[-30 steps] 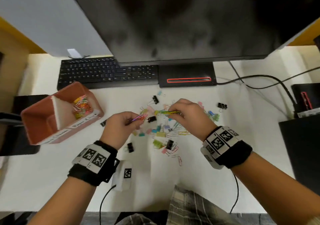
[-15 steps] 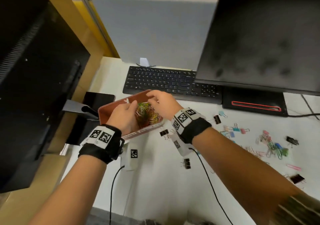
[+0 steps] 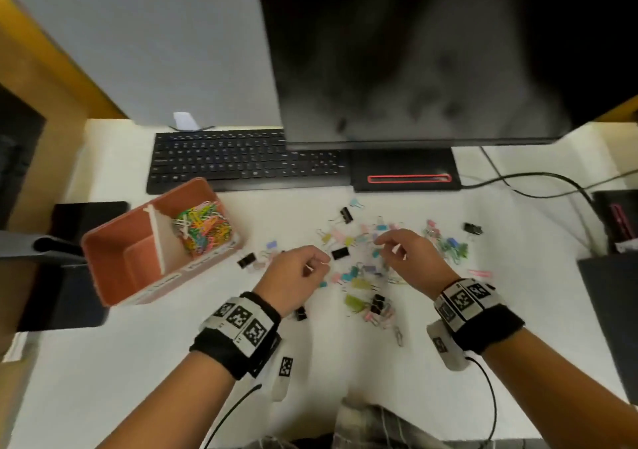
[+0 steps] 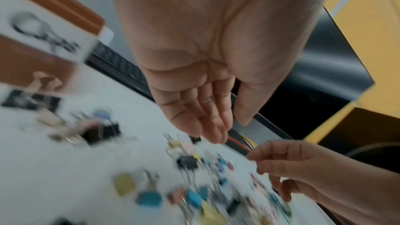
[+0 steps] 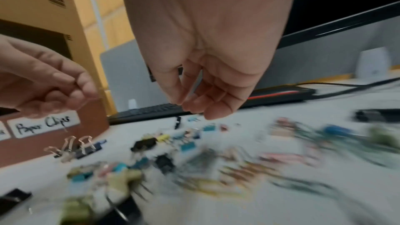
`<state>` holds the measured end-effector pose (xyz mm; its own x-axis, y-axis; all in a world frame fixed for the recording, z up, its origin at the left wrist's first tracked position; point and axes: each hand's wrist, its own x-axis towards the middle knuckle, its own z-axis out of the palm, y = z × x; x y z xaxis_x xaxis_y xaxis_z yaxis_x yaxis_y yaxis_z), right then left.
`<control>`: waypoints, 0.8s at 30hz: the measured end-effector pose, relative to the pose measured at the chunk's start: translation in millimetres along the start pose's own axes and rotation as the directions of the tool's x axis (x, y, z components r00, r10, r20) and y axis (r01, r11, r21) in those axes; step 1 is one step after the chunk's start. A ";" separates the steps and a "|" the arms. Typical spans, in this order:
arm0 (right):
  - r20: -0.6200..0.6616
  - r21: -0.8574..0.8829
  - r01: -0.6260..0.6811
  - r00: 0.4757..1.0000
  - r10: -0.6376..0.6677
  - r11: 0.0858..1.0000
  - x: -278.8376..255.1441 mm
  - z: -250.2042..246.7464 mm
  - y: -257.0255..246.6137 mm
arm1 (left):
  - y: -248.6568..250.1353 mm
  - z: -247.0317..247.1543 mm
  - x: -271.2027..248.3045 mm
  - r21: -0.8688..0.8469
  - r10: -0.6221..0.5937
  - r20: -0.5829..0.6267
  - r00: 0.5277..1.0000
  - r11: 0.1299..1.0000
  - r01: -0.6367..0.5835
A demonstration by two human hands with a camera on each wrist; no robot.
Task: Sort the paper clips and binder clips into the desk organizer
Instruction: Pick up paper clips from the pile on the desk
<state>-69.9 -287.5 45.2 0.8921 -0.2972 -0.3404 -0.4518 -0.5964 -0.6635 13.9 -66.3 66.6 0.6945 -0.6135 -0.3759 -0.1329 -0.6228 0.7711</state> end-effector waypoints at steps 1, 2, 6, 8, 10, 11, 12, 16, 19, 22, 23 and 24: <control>-0.011 -0.022 -0.028 1.000 0.028 0.999 -6.4 -6.7 19.7 | 8.0 17.7 3.6 0.012 0.010 0.043 0.999 1.000 -0.011; -0.013 -0.039 -0.053 0.999 0.052 0.998 -12.8 -13.2 36.7 | 14.2 35.1 7.1 0.023 0.024 0.080 0.997 0.999 -0.026; 0.015 -0.066 -0.073 0.997 0.075 0.995 -29.1 -30.5 82.8 | 23.8 94.2 23.9 0.156 0.047 0.114 0.992 0.986 -0.065; 0.037 -0.094 -0.048 0.998 0.052 0.994 -31.6 -34.7 94.3 | 27.6 112.1 32.7 0.249 0.046 0.084 0.995 0.966 -0.065; 0.075 -0.112 -0.034 0.996 0.042 0.993 -30.0 -37.1 101.5 | 33.3 123.3 41.2 0.342 0.059 0.072 0.996 0.936 -0.080; 0.098 -0.121 -0.028 0.994 0.040 0.992 -27.7 -37.9 103.8 | 35.9 127.6 45.3 0.393 0.066 0.070 0.995 0.915 -0.088; 0.120 -0.135 -0.016 0.992 0.032 0.991 -24.9 -38.0 105.4 | 38.3 130.9 49.5 0.447 0.070 0.064 0.996 0.890 -0.091; 0.189 -0.184 0.040 0.982 -0.005 0.982 -13.1 -36.8 109.7 | 43.6 141.6 69.4 0.568 -0.017 0.049 0.999 0.823 -0.014; 0.173 -0.203 0.076 0.984 -0.040 0.976 -7.0 -30.2 107.9 | 40.2 144.6 81.2 0.523 -0.065 0.050 0.997 0.852 0.029; 0.146 -0.192 0.109 0.986 -0.081 0.975 -2.1 -21.8 104.3 | 37.6 143.4 84.8 0.454 -0.054 0.039 0.998 0.891 0.030; 0.151 -0.195 0.126 0.984 -0.097 0.973 -0.5 -19.9 103.0 | 36.6 142.8 85.3 0.439 -0.053 0.034 0.998 0.898 0.033; 0.163 -0.202 0.141 0.981 -0.109 0.969 0.9 -18.6 101.6 | 35.7 142.1 85.0 0.429 -0.055 0.033 0.998 0.903 0.036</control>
<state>-114.9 -362.2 -10.1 0.9230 -0.1050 -0.3702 -0.3108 -0.7706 -0.5564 -32.3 -209.6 -10.9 0.6772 -0.5937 -0.4348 -0.3981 -0.7925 0.4621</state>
